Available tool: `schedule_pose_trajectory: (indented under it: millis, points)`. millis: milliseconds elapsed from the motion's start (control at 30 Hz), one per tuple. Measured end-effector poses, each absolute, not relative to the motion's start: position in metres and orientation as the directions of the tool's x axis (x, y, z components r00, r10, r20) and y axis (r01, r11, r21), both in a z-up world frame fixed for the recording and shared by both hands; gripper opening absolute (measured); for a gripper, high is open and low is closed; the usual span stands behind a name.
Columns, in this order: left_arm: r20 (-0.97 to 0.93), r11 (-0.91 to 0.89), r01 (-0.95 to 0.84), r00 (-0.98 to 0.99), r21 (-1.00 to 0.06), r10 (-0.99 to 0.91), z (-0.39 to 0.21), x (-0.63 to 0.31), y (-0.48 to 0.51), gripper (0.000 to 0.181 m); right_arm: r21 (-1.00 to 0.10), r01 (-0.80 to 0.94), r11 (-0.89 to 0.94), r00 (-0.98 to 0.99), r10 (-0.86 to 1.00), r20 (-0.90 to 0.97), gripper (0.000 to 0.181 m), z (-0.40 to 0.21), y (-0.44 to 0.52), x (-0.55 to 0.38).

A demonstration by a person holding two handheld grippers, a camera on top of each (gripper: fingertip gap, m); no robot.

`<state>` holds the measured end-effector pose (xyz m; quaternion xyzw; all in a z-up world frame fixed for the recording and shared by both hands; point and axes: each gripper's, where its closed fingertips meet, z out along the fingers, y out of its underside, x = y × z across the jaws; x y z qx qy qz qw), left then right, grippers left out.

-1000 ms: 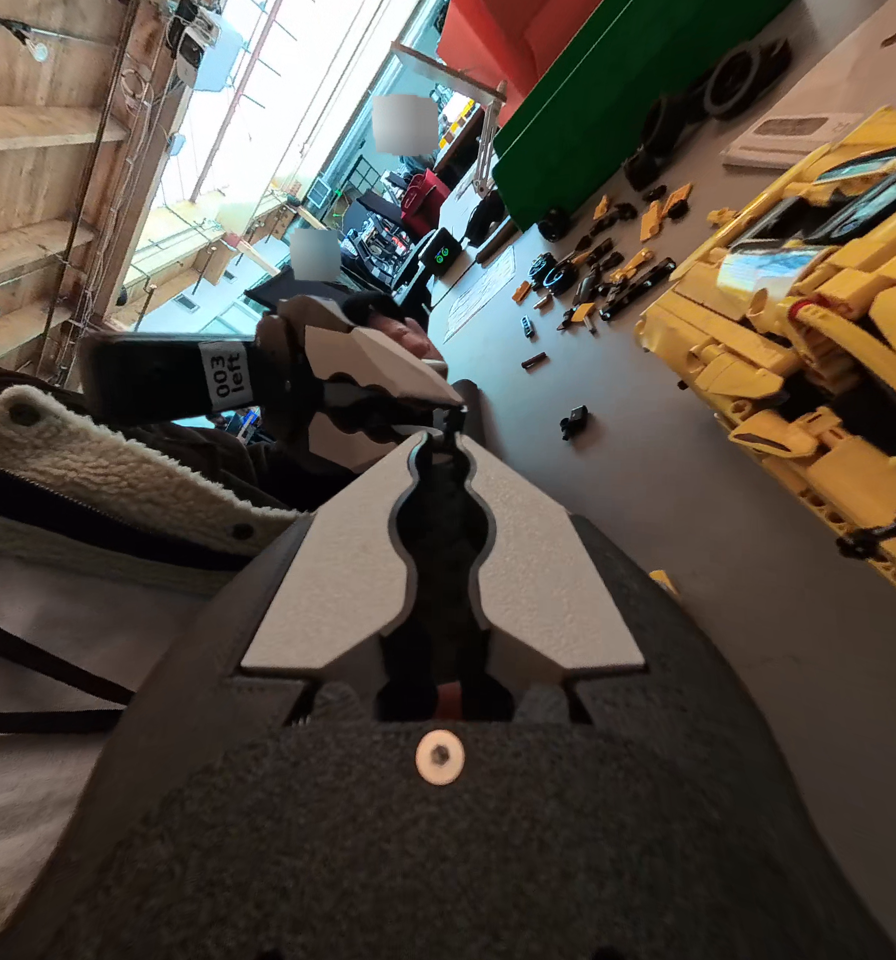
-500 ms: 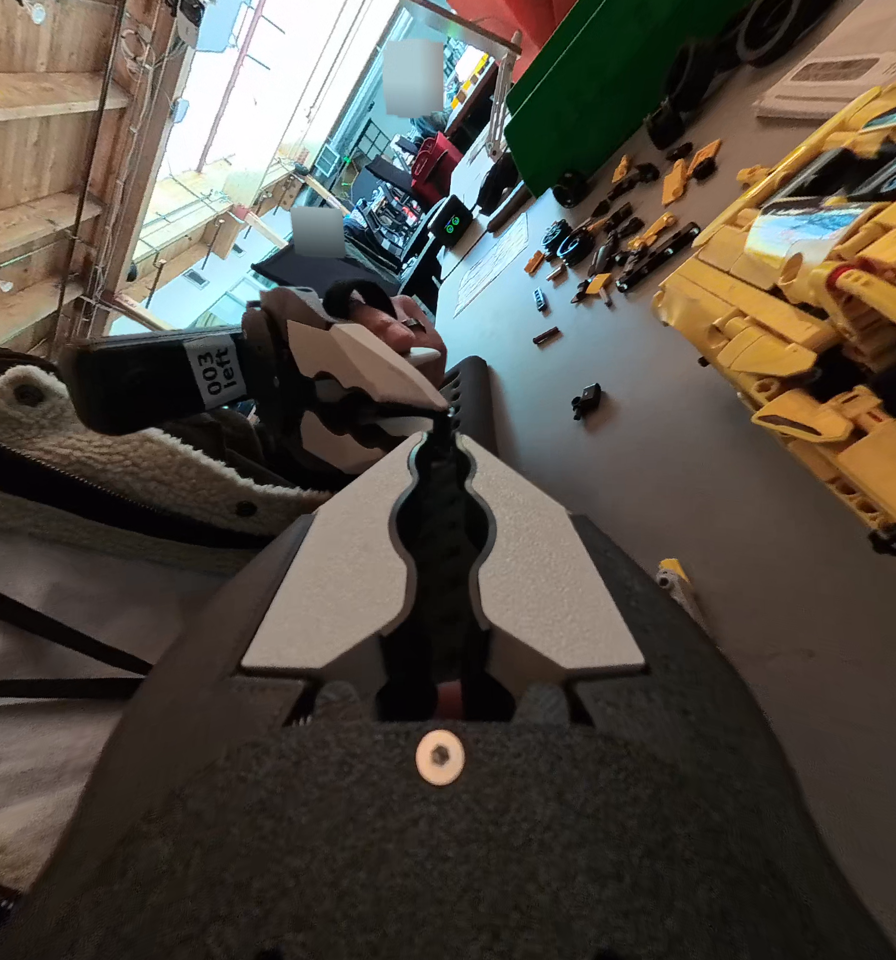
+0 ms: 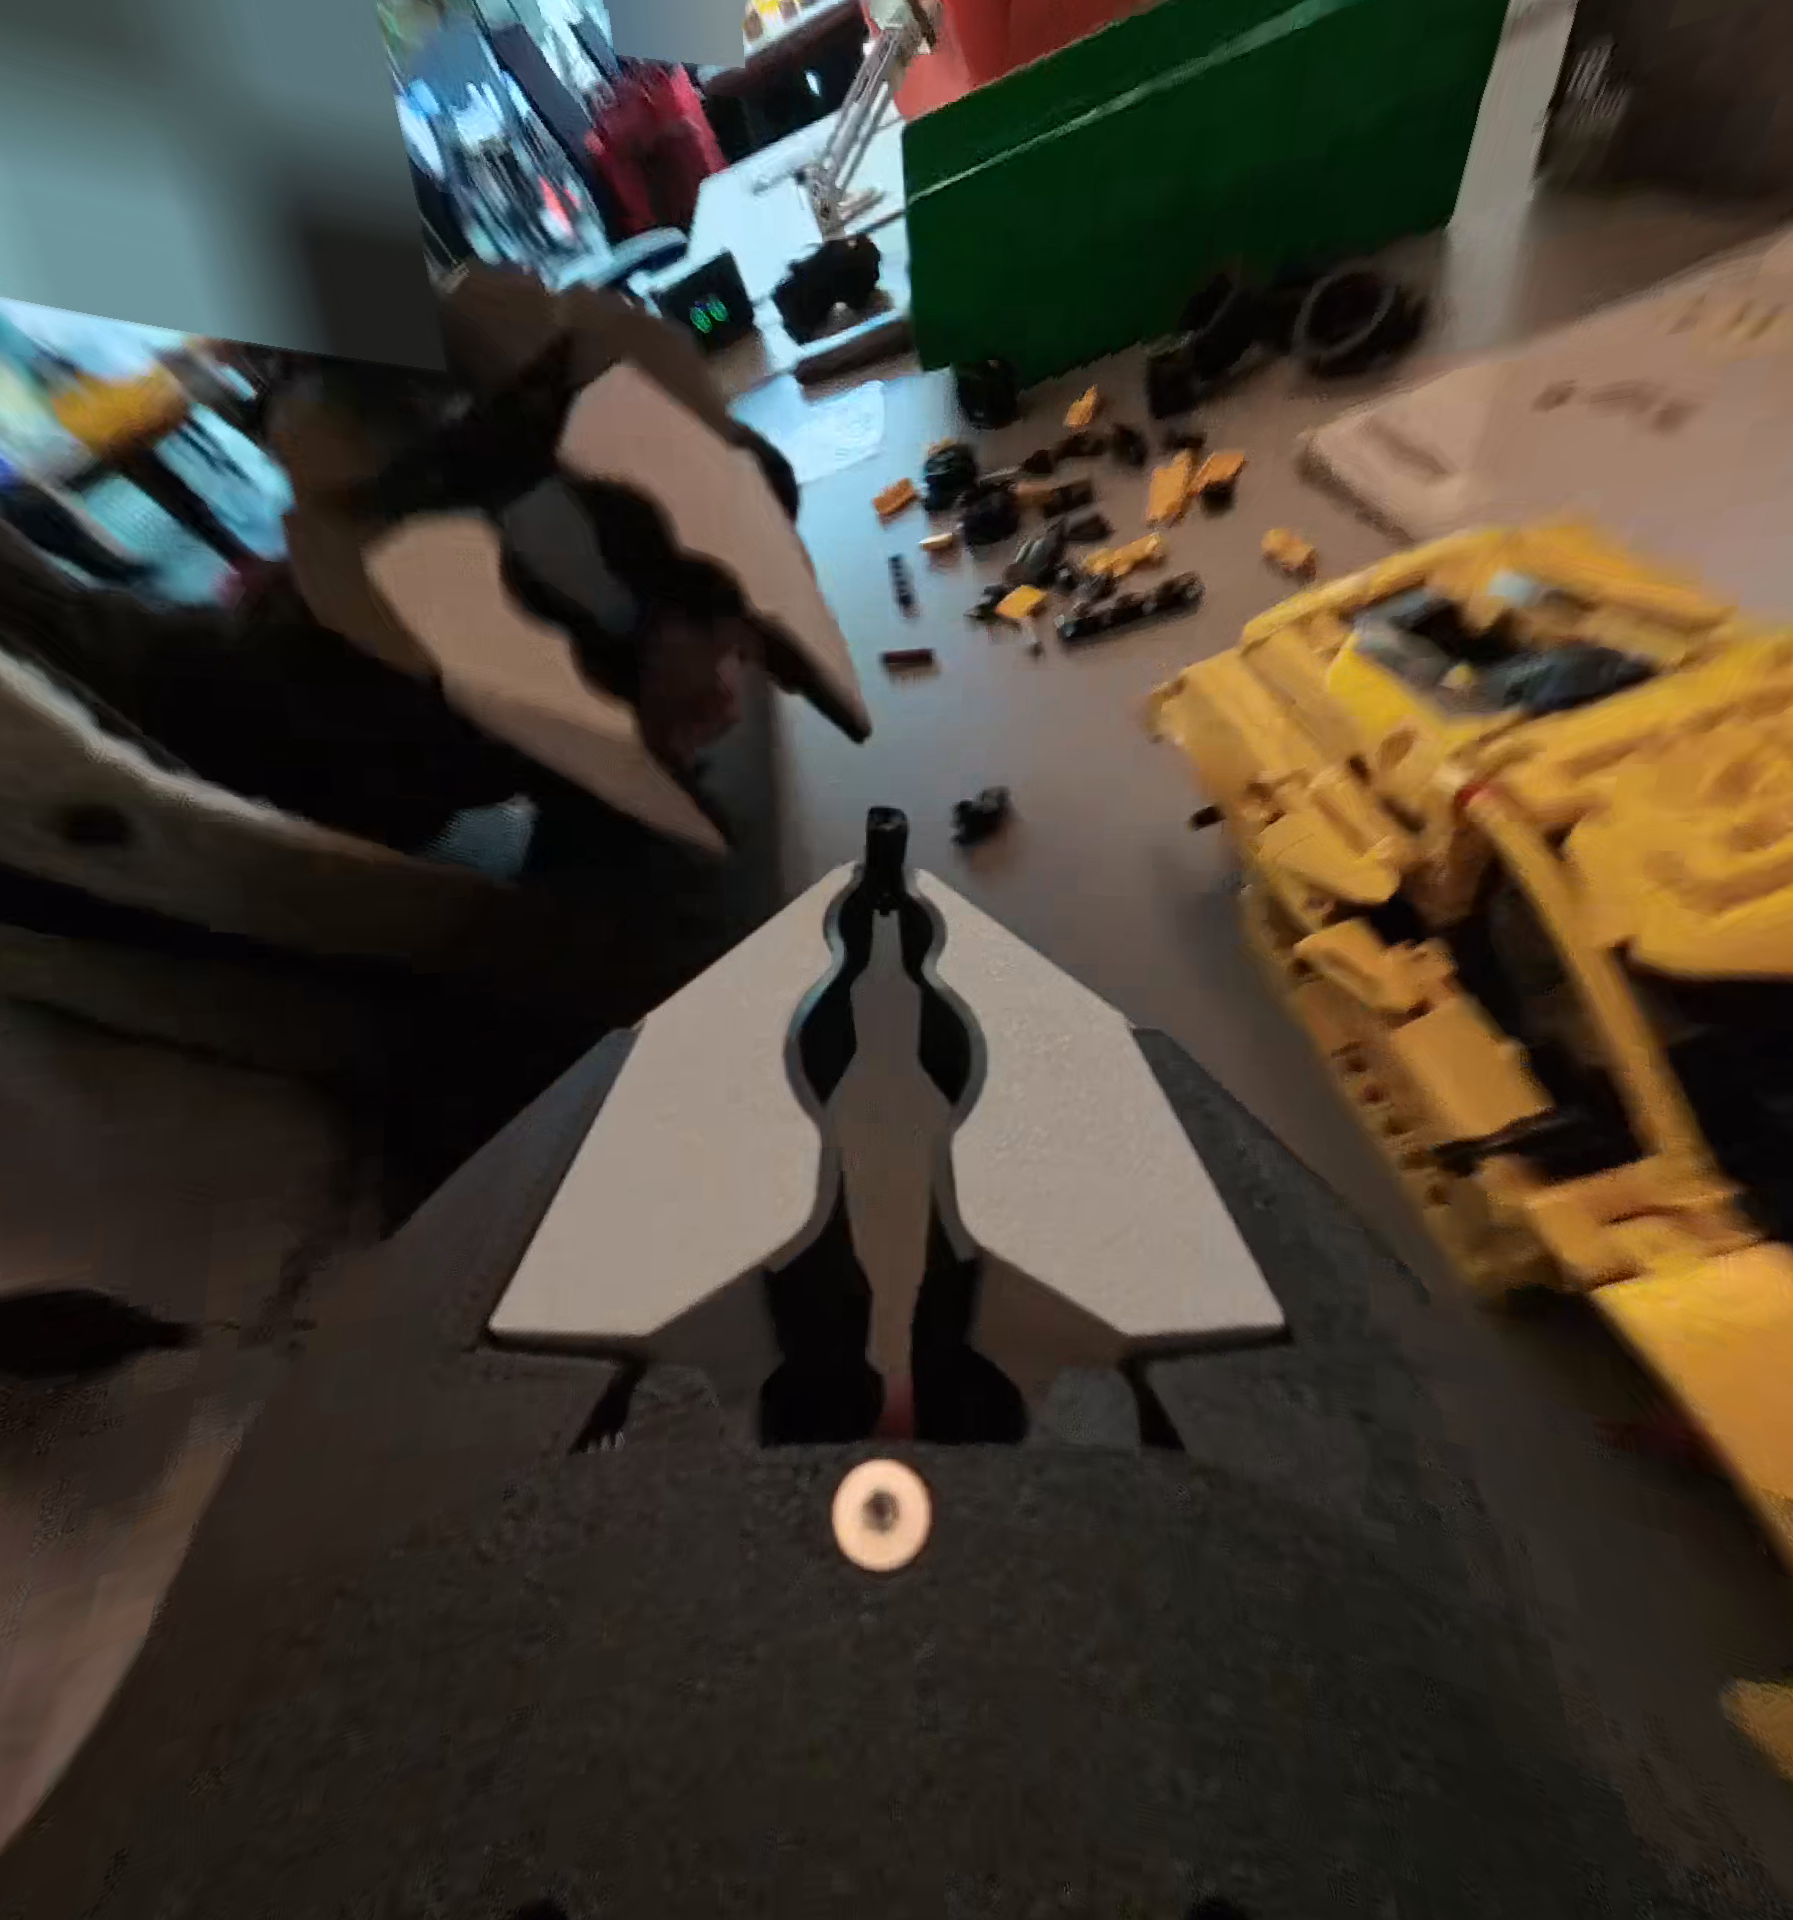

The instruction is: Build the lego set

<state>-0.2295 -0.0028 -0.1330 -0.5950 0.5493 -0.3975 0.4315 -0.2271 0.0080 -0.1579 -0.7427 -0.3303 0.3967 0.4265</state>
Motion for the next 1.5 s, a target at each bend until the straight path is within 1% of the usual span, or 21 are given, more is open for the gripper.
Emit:
schedule_pose_trajectory:
  millis: [67,133,167,200,300,333,367,467,567,733,800,867,933,1000,1067,1133,1233,1300,1367,1400,1500]
  points:
    - [0.282,-0.277,-0.242,0.013,-0.93,-0.959,-0.127,-0.232,-0.004,0.031,-0.946,0.281,-0.165,0.49,0.872,-0.007,0.003,-0.15,0.007,-0.226]
    - [0.486,-0.461,-0.206,-0.089,-0.863,-0.87,-0.122,-0.236,-0.006,0.032,-0.916,0.385,0.111,0.482,0.822,0.303,0.003,-0.137,0.004,-0.226]
    - [0.548,-0.521,-0.195,-0.125,-0.831,-0.827,-0.121,-0.238,-0.006,0.032,-0.886,0.419,0.199,0.496,0.767,0.407,0.003,-0.133,0.006,-0.224]
    - [0.603,-0.577,-0.19,-0.136,-0.794,-0.786,-0.122,-0.24,-0.003,0.032,-0.841,0.467,0.274,0.481,0.72,0.501,0.003,-0.132,0.006,-0.223]
    - [0.718,-0.695,-0.179,-0.171,-0.696,-0.675,-0.126,-0.241,0.003,0.038,-0.613,0.615,0.495,0.385,0.49,0.782,0.002,-0.125,0.004,-0.223]
    - [0.735,-0.714,-0.175,-0.171,-0.678,-0.656,-0.127,-0.24,0.005,0.038,-0.557,0.641,0.528,0.356,0.438,0.826,0.003,-0.124,0.003,-0.225]
    - [0.741,-0.72,-0.179,-0.185,-0.671,-0.645,-0.127,-0.239,0.003,0.039,-0.528,0.646,0.551,0.339,0.413,0.845,0.002,-0.123,0.0,-0.228]
    - [0.741,-0.714,-0.21,-0.286,-0.668,-0.608,-0.118,-0.238,-0.014,0.039,-0.532,0.584,0.613,0.349,0.403,0.846,0.003,-0.112,-0.01,-0.237]
    - [0.753,-0.738,-0.222,-0.384,-0.637,-0.534,-0.106,-0.238,-0.025,0.039,-0.548,0.536,0.642,0.344,0.426,0.837,0.003,-0.111,-0.017,-0.241]
    - [0.745,-0.733,-0.231,-0.421,-0.64,-0.518,-0.105,-0.237,-0.032,0.037,-0.558,0.504,0.659,0.328,0.452,0.83,0.002,-0.112,-0.023,-0.246]
    - [0.74,-0.73,-0.226,-0.423,-0.645,-0.522,-0.104,-0.238,-0.031,0.023,-0.563,0.495,0.661,0.328,0.458,0.826,0.002,-0.111,-0.024,-0.247]
    - [0.739,-0.724,-0.228,-0.412,-0.651,-0.534,-0.107,-0.237,-0.031,0.015,-0.578,0.485,0.656,0.328,0.476,0.816,0.002,-0.112,-0.025,-0.248]
    - [0.737,-0.721,-0.228,-0.404,-0.655,-0.542,-0.108,-0.237,-0.03,0.015,-0.596,0.477,0.646,0.332,0.495,0.803,0.002,-0.114,-0.024,-0.248]
    - [0.73,-0.711,-0.228,-0.397,-0.665,-0.556,-0.11,-0.237,-0.029,0.015,-0.645,0.452,0.616,0.357,0.538,0.763,0.003,-0.115,-0.023,-0.248]
    - [0.709,-0.687,-0.22,-0.385,-0.693,-0.591,-0.112,-0.237,-0.028,0.014,-0.748,0.408,0.523,0.421,0.619,0.662,0.005,-0.116,-0.021,-0.246]
    - [0.661,-0.627,-0.217,-0.318,-0.748,-0.679,-0.121,-0.238,-0.02,0.014,-0.826,0.394,0.402,0.482,0.675,0.558,0.019,-0.116,-0.013,-0.233]
    - [0.534,-0.497,-0.221,-0.166,-0.839,-0.829,-0.141,-0.239,-0.001,0.015,-0.891,0.442,0.103,0.484,0.809,0.333,0.025,-0.153,0.003,-0.203]
    - [0.438,-0.409,-0.22,-0.104,-0.886,-0.893,-0.145,-0.238,0.006,0.015,-0.862,0.502,-0.076,0.485,0.849,0.208,0.029,-0.182,0.01,-0.185]
    - [0.349,-0.33,-0.202,-0.067,-0.922,-0.935,-0.144,-0.238,0.01,0.015,-0.822,0.542,-0.178,0.483,0.866,0.131,0.029,-0.199,0.011,-0.179]
    - [0.334,-0.316,-0.19,-0.071,-0.929,-0.94,-0.142,-0.238,0.01,0.015,-0.815,0.547,-0.189,0.479,0.87,0.12,0.03,-0.203,0.012,-0.18]
    - [0.342,-0.325,-0.154,-0.101,-0.933,-0.934,-0.136,-0.24,0.008,0.015,-0.777,0.605,-0.175,0.475,0.862,0.176,0.028,-0.218,0.02,-0.177]
